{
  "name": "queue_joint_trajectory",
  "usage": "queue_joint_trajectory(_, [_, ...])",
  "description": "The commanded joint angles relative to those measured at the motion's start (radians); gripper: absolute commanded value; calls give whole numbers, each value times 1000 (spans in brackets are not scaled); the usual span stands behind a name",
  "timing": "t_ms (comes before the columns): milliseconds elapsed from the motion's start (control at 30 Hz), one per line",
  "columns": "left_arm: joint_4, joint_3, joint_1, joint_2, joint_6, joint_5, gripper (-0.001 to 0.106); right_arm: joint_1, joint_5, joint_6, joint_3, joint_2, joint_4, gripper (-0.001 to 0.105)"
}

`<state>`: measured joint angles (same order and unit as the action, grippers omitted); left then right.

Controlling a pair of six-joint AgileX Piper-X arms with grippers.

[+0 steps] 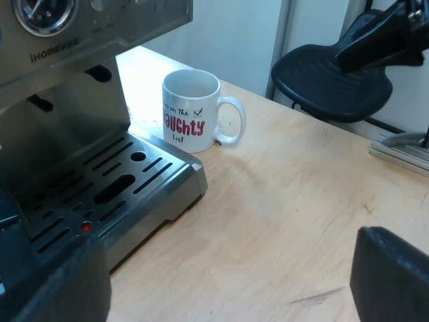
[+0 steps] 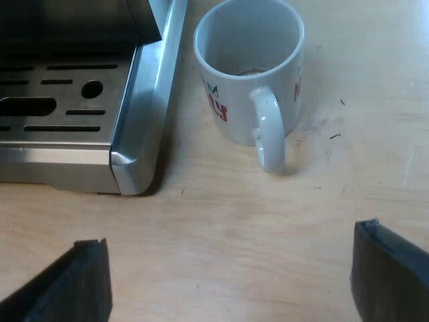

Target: Place mug into machine

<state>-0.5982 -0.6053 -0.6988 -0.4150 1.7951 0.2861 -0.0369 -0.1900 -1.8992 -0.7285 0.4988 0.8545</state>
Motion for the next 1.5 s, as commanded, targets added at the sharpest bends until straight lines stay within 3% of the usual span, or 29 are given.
queue_joint_trajectory(33, [5,-6,-4,0,5,-1,79,-5,-9,-13,60,-1,-98,74])
queue_joint_trajectory(467, [-30,-6,-4,0,5,-1,79,-5,-9,-11,271,-1,-431,74])
queue_joint_trajectory(533, [-33,-6,-4,0,5,-1,79,-5,-9,-11,358,-1,-571,74])
queue_joint_trajectory(633, [-33,-6,-4,0,5,-1,79,-5,-5,-11,409,15,-630,74])
queue_joint_trajectory(1033, [-33,-6,-4,0,5,-1,79,-5,-5,-11,434,230,-878,74])
queue_joint_trajectory(1133, [-33,-6,-4,0,5,-1,79,-5,7,-11,434,361,-1001,74])
queue_joint_trajectory(1500, [-33,-6,-4,0,5,-1,79,-5,7,-6,425,612,-1248,74])
